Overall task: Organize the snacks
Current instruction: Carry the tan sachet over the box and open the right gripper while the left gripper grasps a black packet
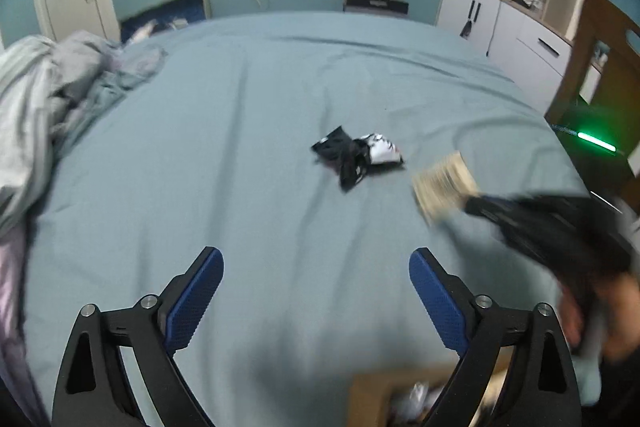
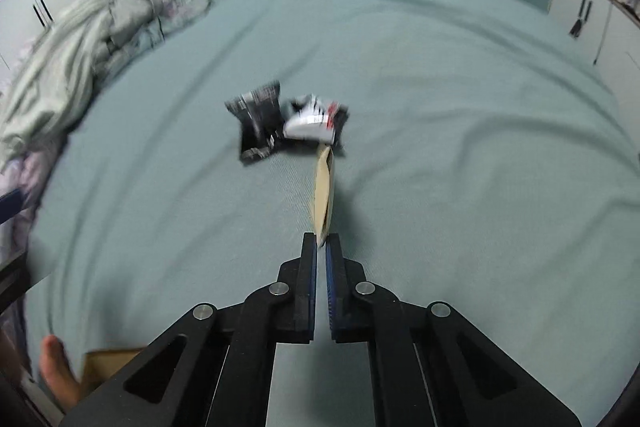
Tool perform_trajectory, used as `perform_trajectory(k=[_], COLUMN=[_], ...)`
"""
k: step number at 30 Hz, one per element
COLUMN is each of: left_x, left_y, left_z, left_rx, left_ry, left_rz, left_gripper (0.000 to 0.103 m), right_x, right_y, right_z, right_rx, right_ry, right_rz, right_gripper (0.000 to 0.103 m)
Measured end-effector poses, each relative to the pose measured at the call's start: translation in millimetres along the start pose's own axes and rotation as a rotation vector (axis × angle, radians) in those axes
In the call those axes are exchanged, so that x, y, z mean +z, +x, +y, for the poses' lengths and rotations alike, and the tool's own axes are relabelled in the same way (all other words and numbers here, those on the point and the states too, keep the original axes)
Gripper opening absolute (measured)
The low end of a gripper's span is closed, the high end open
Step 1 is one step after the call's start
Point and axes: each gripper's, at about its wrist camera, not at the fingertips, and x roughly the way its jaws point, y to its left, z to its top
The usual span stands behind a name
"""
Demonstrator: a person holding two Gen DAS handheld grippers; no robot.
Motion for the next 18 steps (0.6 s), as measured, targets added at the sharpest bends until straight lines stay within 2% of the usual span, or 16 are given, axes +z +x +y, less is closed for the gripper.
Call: perform_trajectory(k=[3, 5, 7, 11, 15, 16, 17, 18], left_x=[34.6, 54.0, 70.7, 86.6, 91.1, 91.1, 91.3, 92.2], left_y=[50.3, 81.1, 110.1, 153.3, 181.9, 185.2, 186.7, 185.1], left_z=[-12.0, -16.6, -16.9, -14.7, -12.5, -10.5, -7.6, -5.7], left_rx=[0.004, 0.035, 0.034, 0.019, 0.045, 0.022, -0.013, -0.019], left_ry=[-0.008, -0.028, -0.071, -0.167, -0.193, -0.209, -0.231, -0.242], left_rz=[0.083, 0.107, 0.140, 0.211, 0.268, 0.269, 0.265, 0.255], left_gripper=[0.096, 0.096, 0.096, 0.096, 0.094, 0.090, 0.078, 0.053], right_x=[-16.4, -41.3, -65.5, -102.4, -107.4, -109.8, -110.4, -112.4], right_y=[-49.9, -81.8, -103.5, -106.0, -76.1, -67.4, -60.9, -58.3], right_z=[-0.8, 1.8, 2.8, -19.4, -45.4, -52.7, -56.5, -57.4], right_rx=[0.019, 0.056, 0.063, 0.089, 0.026, 0.046, 0.062, 0.056], right_ry=[0.074, 0.136, 0.159, 0.275, 0.446, 0.497, 0.526, 0.542], right_rz=[-0.051, -0.070, -0.094, -0.070, 0.051, 0.073, 0.092, 0.111], right_gripper=[0.000, 0.000, 0.000, 0.000, 0.000, 0.000, 0.000, 0.000])
